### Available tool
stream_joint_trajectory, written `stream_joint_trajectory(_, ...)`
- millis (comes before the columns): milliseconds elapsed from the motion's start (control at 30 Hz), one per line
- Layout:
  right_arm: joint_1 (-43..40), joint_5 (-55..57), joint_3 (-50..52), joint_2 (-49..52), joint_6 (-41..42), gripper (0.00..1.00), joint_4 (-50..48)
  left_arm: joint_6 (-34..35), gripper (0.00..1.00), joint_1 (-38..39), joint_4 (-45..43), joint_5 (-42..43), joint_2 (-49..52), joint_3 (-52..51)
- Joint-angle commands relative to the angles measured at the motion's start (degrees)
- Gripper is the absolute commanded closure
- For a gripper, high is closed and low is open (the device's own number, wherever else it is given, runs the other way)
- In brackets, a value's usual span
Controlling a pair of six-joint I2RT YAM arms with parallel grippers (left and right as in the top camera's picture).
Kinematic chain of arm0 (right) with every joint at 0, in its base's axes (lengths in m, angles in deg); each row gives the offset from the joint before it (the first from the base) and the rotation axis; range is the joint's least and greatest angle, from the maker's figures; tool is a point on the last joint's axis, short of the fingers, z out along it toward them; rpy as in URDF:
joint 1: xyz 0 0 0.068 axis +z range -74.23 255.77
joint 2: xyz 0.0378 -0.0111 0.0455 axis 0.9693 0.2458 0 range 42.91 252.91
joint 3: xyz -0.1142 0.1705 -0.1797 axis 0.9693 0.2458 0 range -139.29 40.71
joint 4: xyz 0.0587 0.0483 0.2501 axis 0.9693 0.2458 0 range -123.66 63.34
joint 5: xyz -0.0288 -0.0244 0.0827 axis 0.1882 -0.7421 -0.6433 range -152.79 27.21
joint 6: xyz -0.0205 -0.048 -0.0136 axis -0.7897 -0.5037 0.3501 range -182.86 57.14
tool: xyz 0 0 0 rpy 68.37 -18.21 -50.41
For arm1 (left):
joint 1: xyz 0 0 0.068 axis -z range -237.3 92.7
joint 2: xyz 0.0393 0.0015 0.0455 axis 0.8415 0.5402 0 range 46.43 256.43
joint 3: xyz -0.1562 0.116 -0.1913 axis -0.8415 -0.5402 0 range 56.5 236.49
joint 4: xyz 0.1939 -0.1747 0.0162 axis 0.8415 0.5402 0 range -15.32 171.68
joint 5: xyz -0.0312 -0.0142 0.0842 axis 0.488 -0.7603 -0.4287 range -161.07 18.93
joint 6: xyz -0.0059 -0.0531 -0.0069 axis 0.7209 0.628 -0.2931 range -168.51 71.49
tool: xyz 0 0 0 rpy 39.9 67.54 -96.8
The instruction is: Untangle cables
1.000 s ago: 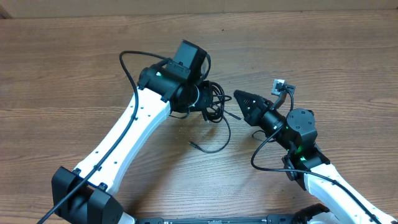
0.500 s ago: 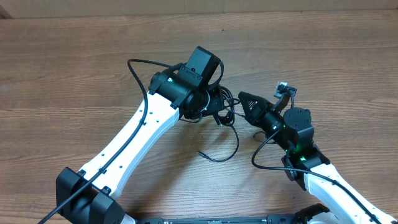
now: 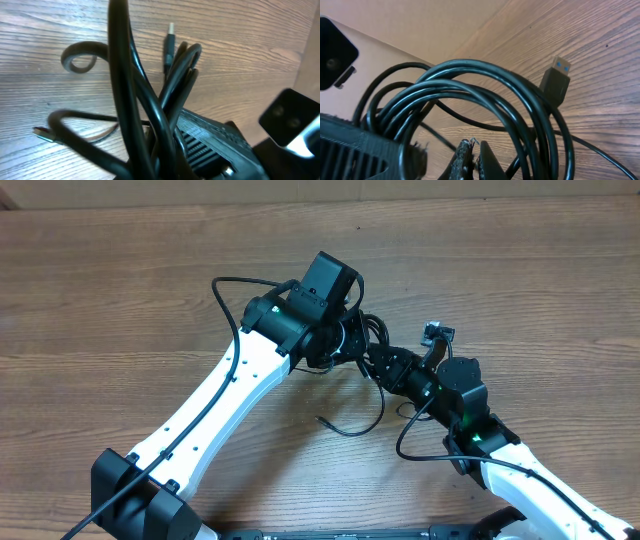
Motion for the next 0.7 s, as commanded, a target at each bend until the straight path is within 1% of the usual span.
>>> stream_joint_trajectory(0, 0.9, -1.0, -0.7, 1.6, -0.9, 0.96, 0.9, 0.6, 0.96, 1.0, -3.1, 10.7, -1.0, -0.1)
stream_joint_trajectory(167, 0.9, -1.0, -0.7, 3.1, -0.9, 0.96, 2.8, -10.1, 0.96, 0.8, -9.3, 21.6, -1.0, -0.1)
stream_joint_trajectory(267, 0.9, -1.0, -0.7, 3.3, -0.9, 0.96, 4.0, -12.0, 0.96, 0.3, -10.8, 24.8, -1.0, -0.1)
stream_joint_trajectory(367, 0.9, -1.0, -0.7, 3.3, -2.1, 0.95, 4.4, -13.1, 0.96, -0.7, -11.0, 24.3, -1.0, -0.1)
stream_joint_trajectory(433, 0.8, -1.6, -0.7, 3.3, -3.8, 0.9, 4.3, -14.1, 0.96, -1.7, -10.1, 21.2, -1.0, -0.1)
stream_joint_trajectory(500, 0.5, -2.4, -0.7, 3.0, -4.4, 0.79, 4.3, -14.8, 0.96, -2.5, -8.2, 15.5, -1.0, -0.1)
stream_joint_trajectory(633, -1.0, -5.8, -0.7, 0.8, -4.7, 0.54, 4.4, -15.3, 0.95, -3.9, -2.6, -0.7, -1.0, -0.1)
stream_joint_trajectory(667, -1.5, -7.0, -0.7, 0.1, -5.2, 0.51, 4.4, -16.2, 0.96, -4.1, -1.9, -2.9, -1.0, -0.1)
